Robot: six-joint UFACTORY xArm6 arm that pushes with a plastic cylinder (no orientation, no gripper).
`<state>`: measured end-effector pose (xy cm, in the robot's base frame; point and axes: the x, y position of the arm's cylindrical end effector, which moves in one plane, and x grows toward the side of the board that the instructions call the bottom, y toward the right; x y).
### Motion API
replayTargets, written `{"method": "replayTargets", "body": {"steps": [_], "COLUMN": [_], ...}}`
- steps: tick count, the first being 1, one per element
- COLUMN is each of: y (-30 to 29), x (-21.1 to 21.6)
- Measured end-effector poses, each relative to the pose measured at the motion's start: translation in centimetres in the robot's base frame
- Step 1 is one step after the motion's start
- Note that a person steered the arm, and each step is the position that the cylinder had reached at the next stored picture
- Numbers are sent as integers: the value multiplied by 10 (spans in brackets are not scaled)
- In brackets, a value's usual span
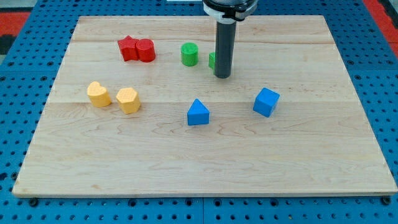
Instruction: Move the green star horizontally to the green circle
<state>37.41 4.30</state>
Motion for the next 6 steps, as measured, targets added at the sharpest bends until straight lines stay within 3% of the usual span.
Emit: {"method": "replayTargets", "body": {"steps": [1,2,4,6], "y": [4,-2,-8,76], "x": [4,-23,4,-44]}}
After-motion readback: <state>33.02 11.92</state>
